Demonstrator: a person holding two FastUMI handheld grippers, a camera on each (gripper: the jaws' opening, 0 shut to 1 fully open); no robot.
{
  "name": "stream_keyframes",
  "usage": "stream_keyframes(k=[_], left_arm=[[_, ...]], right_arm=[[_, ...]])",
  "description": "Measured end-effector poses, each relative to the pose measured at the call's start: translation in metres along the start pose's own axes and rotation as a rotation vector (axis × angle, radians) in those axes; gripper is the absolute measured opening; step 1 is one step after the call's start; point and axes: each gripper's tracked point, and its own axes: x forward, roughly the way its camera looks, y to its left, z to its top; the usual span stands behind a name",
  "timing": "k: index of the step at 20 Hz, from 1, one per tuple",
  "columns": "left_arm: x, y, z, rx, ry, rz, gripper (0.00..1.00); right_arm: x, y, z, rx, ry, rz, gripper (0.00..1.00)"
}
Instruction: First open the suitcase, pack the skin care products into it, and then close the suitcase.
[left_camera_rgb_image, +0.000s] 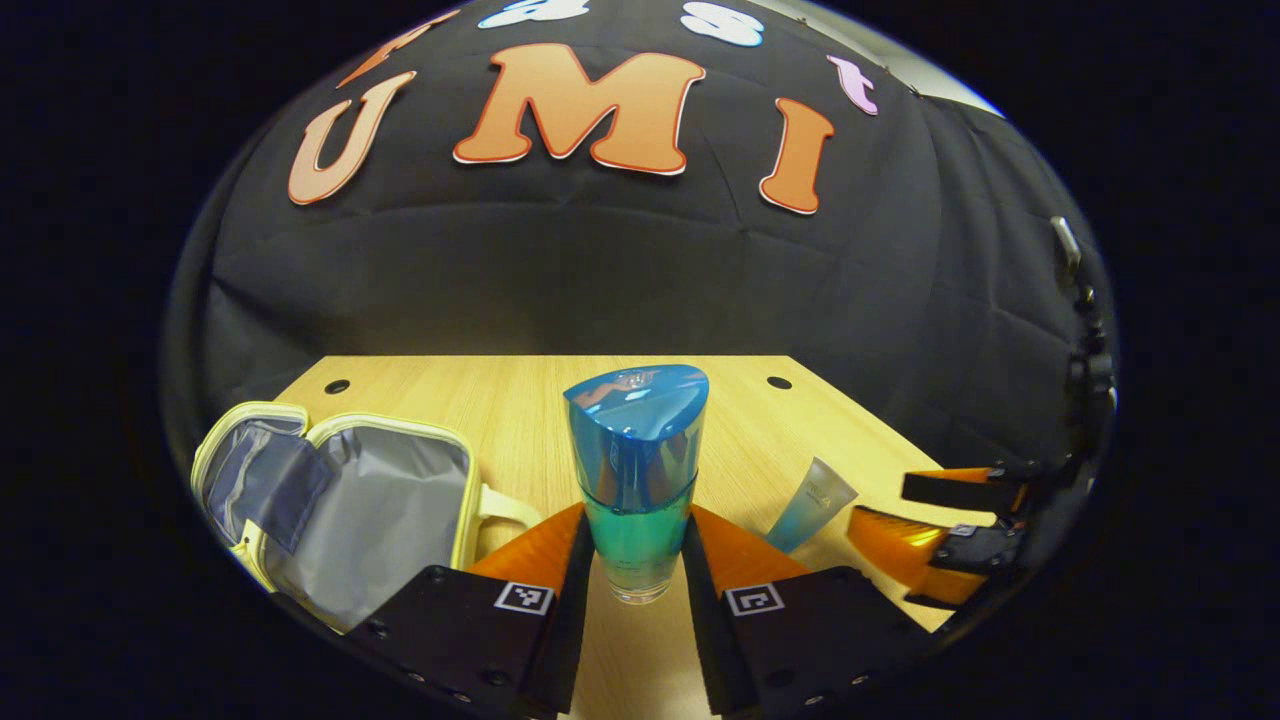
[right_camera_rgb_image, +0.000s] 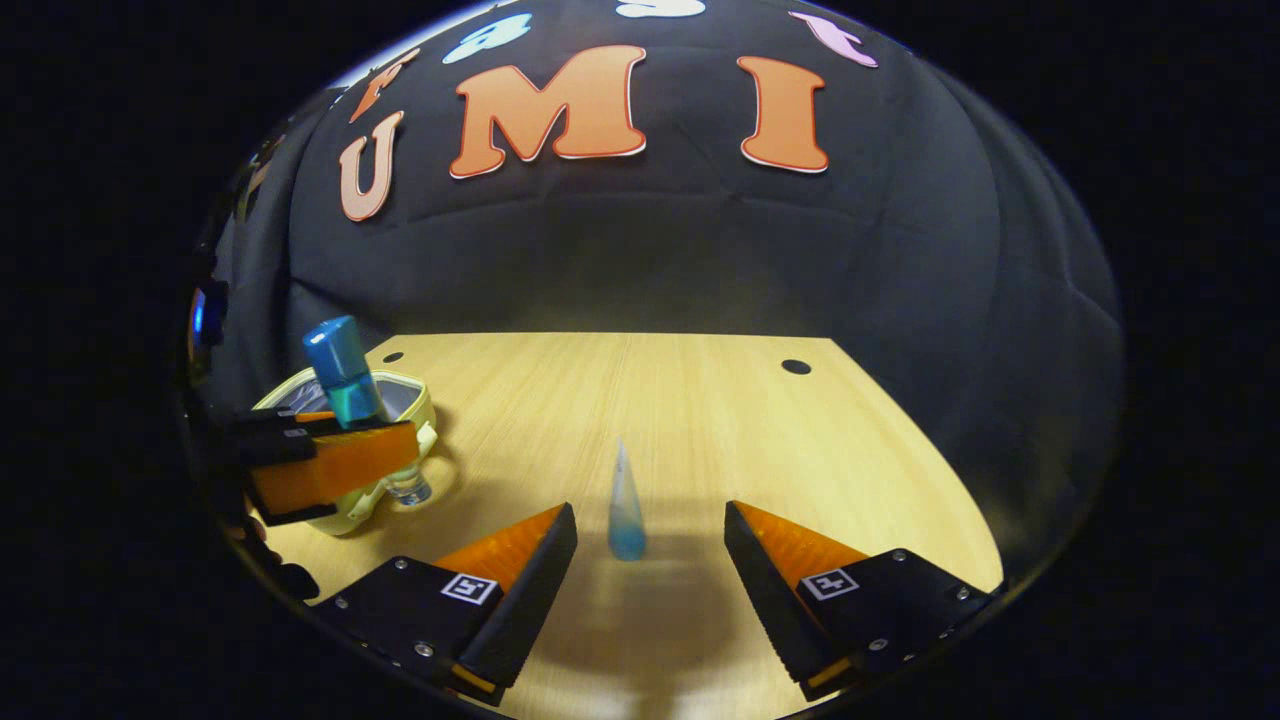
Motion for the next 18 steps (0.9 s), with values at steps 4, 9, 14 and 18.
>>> stream_keyframes(k=[4, 9, 14, 18], left_arm=[[-0.024, 0.034, 0.015, 0.0, -0.008, 0.034, 0.48], [-0.043, 0.074, 0.025, -0.014, -0.019, 0.081, 0.48], [-0.052, 0.096, 0.022, -0.031, -0.015, 0.112, 0.48], [-0.054, 0.099, 0.019, -0.038, -0.003, 0.102, 0.48]], right_arm=[[0.032, 0.014, -0.02, -0.005, 0.065, 0.019, 0.95], [0.06, 0.017, -0.043, -0.055, 0.126, 0.009, 0.82], [0.072, 0.014, -0.053, -0.045, 0.156, -0.01, 0.51], [0.073, 0.014, -0.05, -0.044, 0.154, 0.015, 0.41]])
